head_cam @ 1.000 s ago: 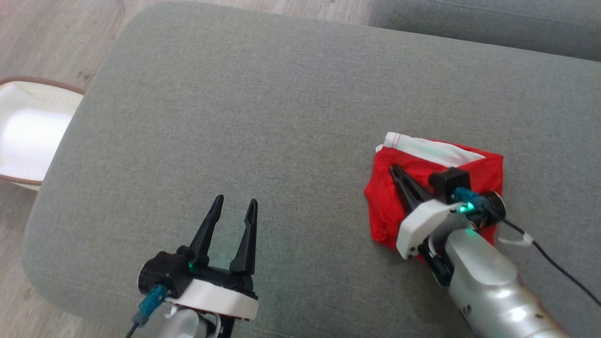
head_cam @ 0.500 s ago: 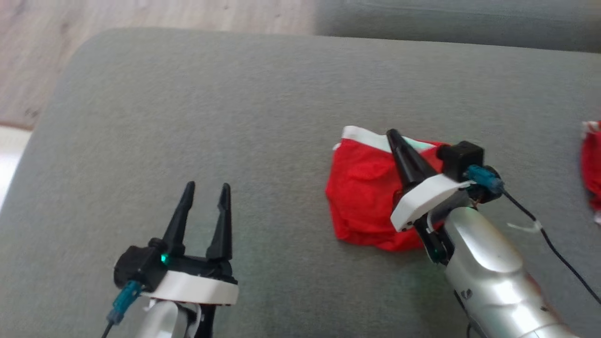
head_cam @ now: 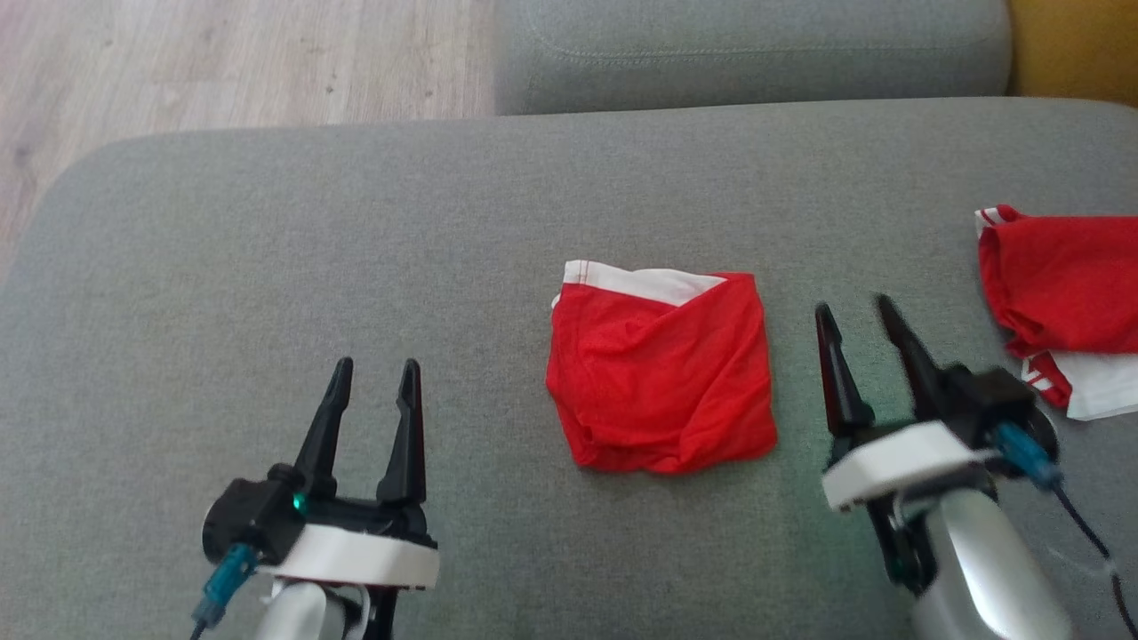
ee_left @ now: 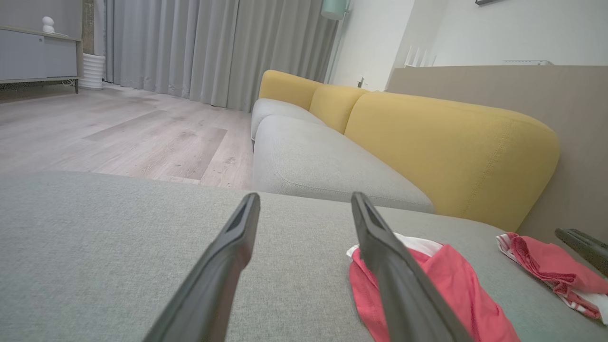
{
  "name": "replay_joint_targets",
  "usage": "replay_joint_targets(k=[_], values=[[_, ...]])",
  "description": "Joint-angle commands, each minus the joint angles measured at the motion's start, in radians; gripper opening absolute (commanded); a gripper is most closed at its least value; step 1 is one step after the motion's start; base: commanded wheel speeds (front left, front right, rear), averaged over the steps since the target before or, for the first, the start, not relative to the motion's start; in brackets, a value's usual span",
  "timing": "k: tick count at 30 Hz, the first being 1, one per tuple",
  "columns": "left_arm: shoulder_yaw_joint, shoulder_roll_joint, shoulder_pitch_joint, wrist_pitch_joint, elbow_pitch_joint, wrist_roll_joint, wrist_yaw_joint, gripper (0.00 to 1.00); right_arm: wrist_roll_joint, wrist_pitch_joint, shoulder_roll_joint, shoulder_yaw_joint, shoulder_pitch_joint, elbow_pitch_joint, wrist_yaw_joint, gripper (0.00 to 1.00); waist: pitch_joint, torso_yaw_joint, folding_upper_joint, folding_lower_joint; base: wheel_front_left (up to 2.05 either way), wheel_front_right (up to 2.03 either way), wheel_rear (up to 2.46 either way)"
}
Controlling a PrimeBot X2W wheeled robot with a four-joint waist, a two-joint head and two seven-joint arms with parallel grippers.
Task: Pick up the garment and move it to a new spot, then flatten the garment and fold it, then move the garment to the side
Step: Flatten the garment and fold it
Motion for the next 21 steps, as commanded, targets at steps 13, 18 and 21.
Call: replay_joint_targets(k=[13, 18, 21], values=[[0.031, 0.002, 0.056, -0.005, -0.022, -0.010, -0.004, 1.00, -0.026, -0.011, 0.011, -0.046, 0.157, -0.162, 0.007, 1.00, -0.045, 0.002, 0.0000, 0.0001, 0.00, 0.00, 0.00], [0.026, 0.002, 0.055, -0.005, -0.014, -0.019, -0.005, 1.00, -0.014, -0.011, 0.011, -0.041, 0.172, -0.167, 0.007, 1.00, -0.048, 0.008, 0.0000, 0.0001, 0.00, 0.00, 0.00], [0.025, 0.002, 0.053, -0.005, -0.011, -0.016, -0.005, 1.00, -0.015, -0.011, 0.011, -0.041, 0.173, -0.162, 0.007, 1.00, -0.049, 0.011, 0.0000, 0.0001, 0.00, 0.00, 0.00]])
